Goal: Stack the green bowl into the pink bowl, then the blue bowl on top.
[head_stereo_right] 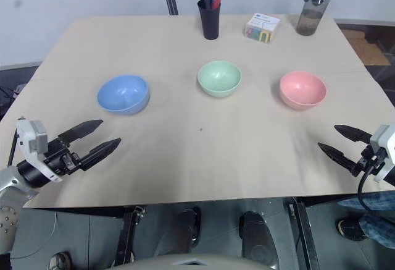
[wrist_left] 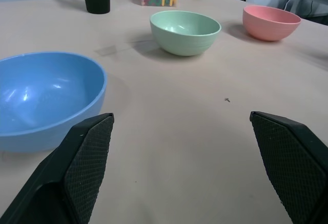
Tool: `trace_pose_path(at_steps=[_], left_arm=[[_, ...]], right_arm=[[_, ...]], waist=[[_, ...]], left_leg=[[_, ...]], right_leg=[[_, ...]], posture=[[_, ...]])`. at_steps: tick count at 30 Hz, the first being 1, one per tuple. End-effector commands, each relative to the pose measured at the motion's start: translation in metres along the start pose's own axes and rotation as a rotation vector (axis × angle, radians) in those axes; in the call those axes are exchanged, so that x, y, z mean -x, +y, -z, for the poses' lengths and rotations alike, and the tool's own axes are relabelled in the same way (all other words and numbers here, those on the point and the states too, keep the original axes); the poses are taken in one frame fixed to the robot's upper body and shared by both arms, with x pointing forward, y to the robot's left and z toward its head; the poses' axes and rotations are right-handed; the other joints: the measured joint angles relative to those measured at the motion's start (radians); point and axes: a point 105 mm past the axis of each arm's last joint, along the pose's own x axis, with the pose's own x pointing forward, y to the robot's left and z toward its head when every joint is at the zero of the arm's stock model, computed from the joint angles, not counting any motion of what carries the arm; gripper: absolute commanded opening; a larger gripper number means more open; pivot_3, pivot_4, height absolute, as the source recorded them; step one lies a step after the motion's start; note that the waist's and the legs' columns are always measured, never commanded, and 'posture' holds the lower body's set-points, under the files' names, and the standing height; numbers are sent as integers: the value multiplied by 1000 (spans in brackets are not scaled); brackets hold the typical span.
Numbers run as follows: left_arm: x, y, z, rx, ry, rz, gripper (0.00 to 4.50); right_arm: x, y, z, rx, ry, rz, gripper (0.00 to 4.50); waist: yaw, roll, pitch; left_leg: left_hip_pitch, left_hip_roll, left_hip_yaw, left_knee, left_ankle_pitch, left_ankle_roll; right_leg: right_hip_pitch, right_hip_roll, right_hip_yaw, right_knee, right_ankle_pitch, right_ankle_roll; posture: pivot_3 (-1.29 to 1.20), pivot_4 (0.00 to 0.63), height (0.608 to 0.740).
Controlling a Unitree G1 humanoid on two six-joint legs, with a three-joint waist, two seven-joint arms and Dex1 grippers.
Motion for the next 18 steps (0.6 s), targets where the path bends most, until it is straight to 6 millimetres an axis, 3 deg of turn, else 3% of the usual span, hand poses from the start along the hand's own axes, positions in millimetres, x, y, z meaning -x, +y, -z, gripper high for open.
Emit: trace_pose_path(at_steps=[1, 8, 11, 15, 18], left_arm=[[0, 0, -10, -26, -23, 0, 4500], [-20, -21, -14, 21, -96, 109, 4500], [-33, -36, -18, 24, -120, 192, 4500], [-55, -61, -25, 14, -154, 315, 4500], [-66, -72, -33, 20, -189, 358, 4500]], right_arm=[[-2, -7, -17, 57, -26, 19, 3310], [-48, 2, -29, 95, 1, -15, 3310], [-74, -7, -28, 174, 66, 64, 3310], [-124, -11, -26, 194, 101, 61, 3310], [-150, -20, -18, 216, 138, 103, 3310]], waist=[[2, 0, 0], [6, 0, 0], [7, 0, 0], [4, 0, 0], [4, -1, 0]], left_leg=[[0, 0, 0, 0, 0, 0], [0, 1, 1, 2, 0, 0], [0, 0, 2, 2, 0, 0], [0, 0, 2, 2, 0, 0], [0, 0, 1, 2, 0, 0]], right_leg=[[0, 0, 0, 0, 0, 0], [0, 0, 1, 0, 0, 0], [0, 0, 2, 0, 0, 0], [0, 1, 2, 0, 3, -3], [0, 2, 2, 1, 4, -4]], posture=[[0, 150, 740], [0, 150, 740], [0, 150, 740], [0, 150, 740], [0, 150, 740]])
